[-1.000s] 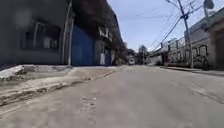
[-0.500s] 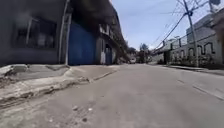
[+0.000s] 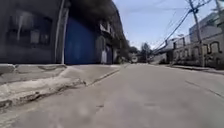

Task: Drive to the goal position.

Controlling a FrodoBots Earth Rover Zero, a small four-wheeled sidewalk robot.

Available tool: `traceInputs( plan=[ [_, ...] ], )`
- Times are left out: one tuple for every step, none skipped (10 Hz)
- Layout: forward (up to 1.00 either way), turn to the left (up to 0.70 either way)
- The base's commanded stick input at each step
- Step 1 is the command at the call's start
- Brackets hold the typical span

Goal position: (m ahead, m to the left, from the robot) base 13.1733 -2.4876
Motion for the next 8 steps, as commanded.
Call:
traceInputs(
  plan=[
    [1.0,-0.4],
    [1.0,-0.4],
    [1.0,-0.4],
    [1.0,-0.4],
    [1.0,-0.4],
    [1.0,-0.15],
    [1.0,0.0],
    [1.0,0.0]
  ],
)
